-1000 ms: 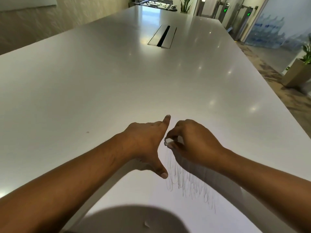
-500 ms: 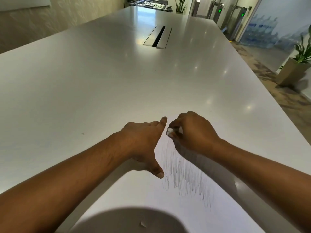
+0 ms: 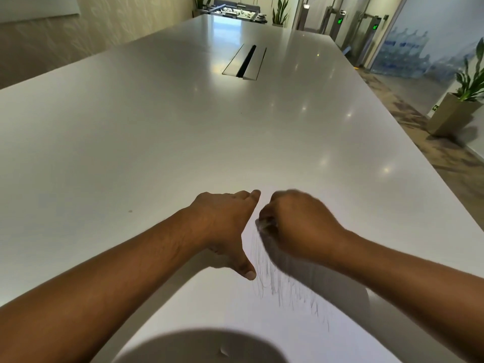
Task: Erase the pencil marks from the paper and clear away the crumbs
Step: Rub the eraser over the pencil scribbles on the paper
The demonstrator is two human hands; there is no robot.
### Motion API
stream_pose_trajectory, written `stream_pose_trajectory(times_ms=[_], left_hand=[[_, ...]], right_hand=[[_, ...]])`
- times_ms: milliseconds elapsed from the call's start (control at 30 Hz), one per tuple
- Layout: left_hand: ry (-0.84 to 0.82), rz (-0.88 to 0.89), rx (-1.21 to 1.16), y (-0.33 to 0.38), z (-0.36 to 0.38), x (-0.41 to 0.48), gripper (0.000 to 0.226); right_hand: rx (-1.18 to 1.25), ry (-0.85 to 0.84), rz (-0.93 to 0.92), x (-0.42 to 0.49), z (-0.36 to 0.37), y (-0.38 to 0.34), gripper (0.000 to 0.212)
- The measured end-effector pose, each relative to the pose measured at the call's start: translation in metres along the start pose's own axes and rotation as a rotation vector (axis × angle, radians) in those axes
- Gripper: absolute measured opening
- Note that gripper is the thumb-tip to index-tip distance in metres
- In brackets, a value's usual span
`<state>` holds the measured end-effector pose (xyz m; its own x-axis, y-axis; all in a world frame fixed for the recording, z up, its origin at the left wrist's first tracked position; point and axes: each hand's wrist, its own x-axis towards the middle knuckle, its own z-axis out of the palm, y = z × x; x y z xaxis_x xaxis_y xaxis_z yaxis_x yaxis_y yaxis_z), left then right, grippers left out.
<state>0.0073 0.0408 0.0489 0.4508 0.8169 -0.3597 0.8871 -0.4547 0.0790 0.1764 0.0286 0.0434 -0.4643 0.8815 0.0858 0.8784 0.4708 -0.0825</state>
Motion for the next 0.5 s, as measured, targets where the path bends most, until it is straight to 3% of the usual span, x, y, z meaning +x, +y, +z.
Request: stream_pose_trajectory(times_ms=[100,300,500], left_hand=[[0.006,0.003,-0.007,0.000,0.000,0.001,0.147],[0.005,0.002,-0.038,-0.003,0.002,-0.001,0.149],[0.021,0.015,-0.061,-0.006,0.003,-0.002,0.148]], right_hand=[[0.007,-0.035,-0.064,-0.011,-0.003,-0.014,0.027],[-0.027,0.035,0.140,0.019,0.002,0.013,0.020],[0.057,-0.007,-0.116,-0.010,0.001,-0.012,0.020]])
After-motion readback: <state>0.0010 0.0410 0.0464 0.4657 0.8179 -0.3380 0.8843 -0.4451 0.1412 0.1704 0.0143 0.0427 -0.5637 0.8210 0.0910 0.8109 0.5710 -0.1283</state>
